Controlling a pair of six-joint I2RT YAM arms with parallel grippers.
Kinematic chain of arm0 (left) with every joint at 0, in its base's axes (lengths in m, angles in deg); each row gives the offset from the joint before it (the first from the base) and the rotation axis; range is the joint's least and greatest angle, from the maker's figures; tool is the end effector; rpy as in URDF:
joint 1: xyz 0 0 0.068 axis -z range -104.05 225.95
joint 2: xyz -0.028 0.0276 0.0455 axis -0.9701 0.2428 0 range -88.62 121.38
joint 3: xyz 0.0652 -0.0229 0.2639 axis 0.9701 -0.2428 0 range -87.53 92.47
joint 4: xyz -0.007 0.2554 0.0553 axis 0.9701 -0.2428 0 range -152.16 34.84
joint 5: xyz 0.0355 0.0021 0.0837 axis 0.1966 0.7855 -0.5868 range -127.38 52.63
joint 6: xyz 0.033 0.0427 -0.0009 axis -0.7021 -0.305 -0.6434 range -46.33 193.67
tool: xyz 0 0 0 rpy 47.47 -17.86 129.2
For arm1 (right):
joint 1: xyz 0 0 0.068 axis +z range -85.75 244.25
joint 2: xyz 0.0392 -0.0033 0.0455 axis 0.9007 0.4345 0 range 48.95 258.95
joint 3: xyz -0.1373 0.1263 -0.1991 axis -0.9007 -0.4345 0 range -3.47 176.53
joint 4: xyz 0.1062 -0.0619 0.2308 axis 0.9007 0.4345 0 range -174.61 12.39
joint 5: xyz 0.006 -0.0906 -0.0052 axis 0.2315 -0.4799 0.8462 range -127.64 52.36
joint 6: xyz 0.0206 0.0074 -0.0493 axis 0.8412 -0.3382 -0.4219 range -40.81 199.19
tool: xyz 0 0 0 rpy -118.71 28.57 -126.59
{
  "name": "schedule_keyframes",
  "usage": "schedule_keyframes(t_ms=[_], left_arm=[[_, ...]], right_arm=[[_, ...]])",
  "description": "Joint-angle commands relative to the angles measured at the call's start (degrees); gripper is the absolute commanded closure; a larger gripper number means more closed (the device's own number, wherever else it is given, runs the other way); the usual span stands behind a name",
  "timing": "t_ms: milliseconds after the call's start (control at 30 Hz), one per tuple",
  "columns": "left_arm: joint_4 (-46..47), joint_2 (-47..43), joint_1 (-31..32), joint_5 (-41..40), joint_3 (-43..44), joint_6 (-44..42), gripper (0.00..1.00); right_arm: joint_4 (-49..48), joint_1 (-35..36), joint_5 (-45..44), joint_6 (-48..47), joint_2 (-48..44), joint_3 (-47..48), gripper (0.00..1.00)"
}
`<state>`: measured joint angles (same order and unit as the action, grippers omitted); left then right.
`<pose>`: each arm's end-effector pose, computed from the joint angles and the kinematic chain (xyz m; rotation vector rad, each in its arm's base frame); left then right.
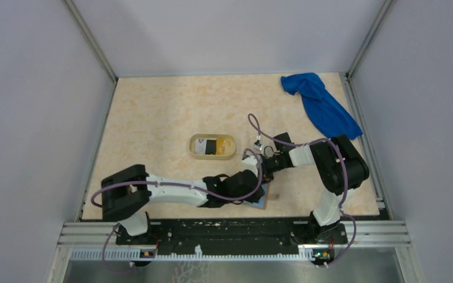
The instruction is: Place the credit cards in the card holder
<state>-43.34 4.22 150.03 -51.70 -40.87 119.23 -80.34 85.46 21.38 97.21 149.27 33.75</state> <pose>0.1004 -0.3202 0.1806 0.4184 2.2641 -0.9028 0.2381 0.1251 0.0966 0.3779 -2.6691 -1.6078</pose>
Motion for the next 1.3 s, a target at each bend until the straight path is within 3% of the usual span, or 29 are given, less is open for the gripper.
schedule_keyframes(t_ms=[0, 167, 467, 733, 1033, 1167, 1267], left_arm=[[-17.2, 8.3, 1.6, -8.3, 11.3, 4.6, 0.87], [-26.6, 15.2, 1.9, -9.3, 18.7, 6.2, 0.95], [-32.7, 17.6, 3.6, -15.6, 21.8, 5.6, 0.95], [-46.1, 22.3, 3.9, -21.1, 27.4, 8.2, 0.93], [-55.3, 24.0, 4.0, -24.9, 28.8, 11.5, 0.66], [-54.6, 21.5, 4.0, -24.7, 26.0, 11.3, 0.53], [-52.8, 19.8, 4.0, -24.6, 24.4, 10.5, 0.50]], right_arm=[[0.3, 0.0, -4.0, -2.0, 0.9, 1.4, 0.65], [0.7, -0.1, -4.3, -2.3, 1.1, 1.5, 0.65], [1.0, -0.1, -4.4, -2.5, 1.4, 1.6, 0.65], [1.3, -0.1, -4.9, -2.7, 1.6, 1.6, 0.65], [1.5, -0.1, -5.2, -3.0, 1.8, 1.6, 0.64], [1.8, -0.1, -5.2, -3.2, 2.0, 1.8, 0.63], [1.8, -0.1, -5.2, -3.2, 2.1, 1.9, 0.62]])
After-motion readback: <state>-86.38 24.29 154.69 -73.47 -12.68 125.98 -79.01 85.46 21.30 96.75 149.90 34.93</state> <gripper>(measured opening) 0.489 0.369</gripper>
